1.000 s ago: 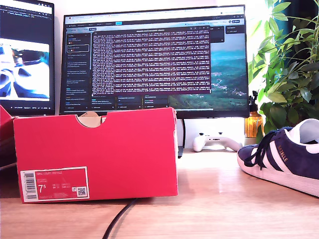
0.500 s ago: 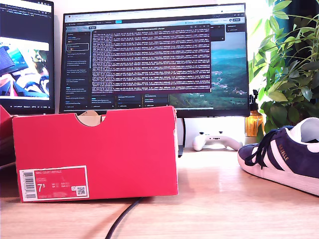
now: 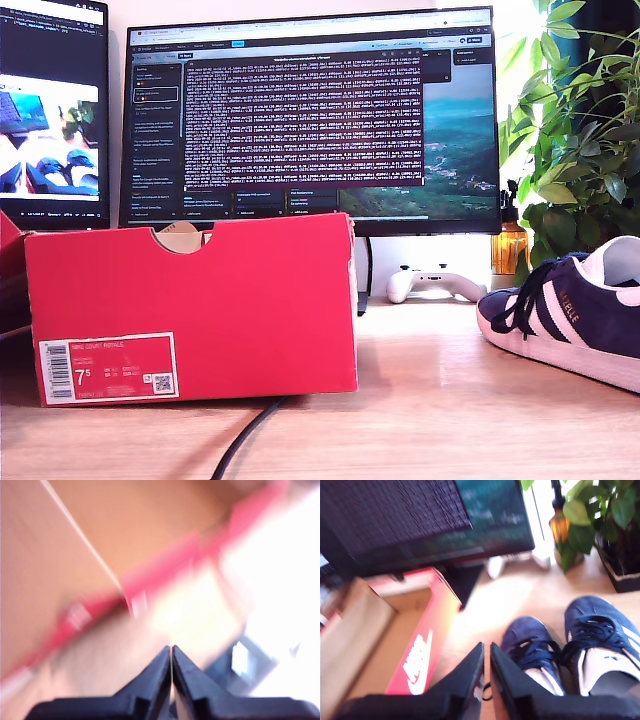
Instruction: Pack the blue shoes by picking the first shoe and placing it inside the red shoebox, left side, then picking and rotating the second shoe and placing it in the shoebox
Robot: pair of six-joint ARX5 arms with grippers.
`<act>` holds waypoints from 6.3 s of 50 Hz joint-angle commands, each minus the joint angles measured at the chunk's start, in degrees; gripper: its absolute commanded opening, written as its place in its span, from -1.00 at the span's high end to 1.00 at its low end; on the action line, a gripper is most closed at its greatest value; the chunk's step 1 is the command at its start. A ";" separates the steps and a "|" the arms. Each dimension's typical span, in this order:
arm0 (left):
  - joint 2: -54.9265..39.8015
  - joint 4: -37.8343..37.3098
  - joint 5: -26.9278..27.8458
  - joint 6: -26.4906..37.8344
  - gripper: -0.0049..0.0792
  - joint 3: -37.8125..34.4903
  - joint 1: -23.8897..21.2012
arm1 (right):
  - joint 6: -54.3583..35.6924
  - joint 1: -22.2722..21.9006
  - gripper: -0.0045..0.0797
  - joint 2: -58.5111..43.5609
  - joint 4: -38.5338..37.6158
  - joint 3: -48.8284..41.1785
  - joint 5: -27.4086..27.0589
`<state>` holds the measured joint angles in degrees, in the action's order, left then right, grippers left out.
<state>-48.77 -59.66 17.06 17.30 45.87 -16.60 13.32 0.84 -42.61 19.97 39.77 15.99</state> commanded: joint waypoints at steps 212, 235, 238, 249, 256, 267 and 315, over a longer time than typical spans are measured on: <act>-25.83 18.99 -28.04 1.99 0.93 -0.02 -15.61 | 25.51 42.40 0.92 -68.52 -5.57 50.66 -0.11; -25.83 18.99 -28.04 1.99 0.93 -0.02 -15.61 | 27.02 45.29 0.92 -72.43 -6.80 50.66 -1.90; -25.83 18.95 -28.06 1.99 0.93 -0.02 -15.61 | 26.99 45.29 0.92 -72.48 -6.51 50.66 -2.51; -25.83 18.80 -28.04 1.99 0.93 -0.02 -15.61 | 27.17 45.29 0.73 -72.74 -7.15 50.66 -2.89; -25.83 18.82 -28.04 1.99 0.93 -0.02 -15.61 | 27.15 45.27 0.34 -72.74 -6.91 50.66 -1.11; -25.83 18.84 -28.02 1.99 0.93 -0.02 -15.61 | 27.19 45.24 0.30 -72.72 -7.08 50.69 -0.42; -25.83 19.28 -27.80 1.99 0.92 -0.02 -15.61 | 24.96 24.94 0.30 -70.07 42.18 67.82 -8.66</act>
<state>-74.08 -40.73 -10.83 19.66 45.87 -31.90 37.23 24.82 -115.50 59.61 108.29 10.92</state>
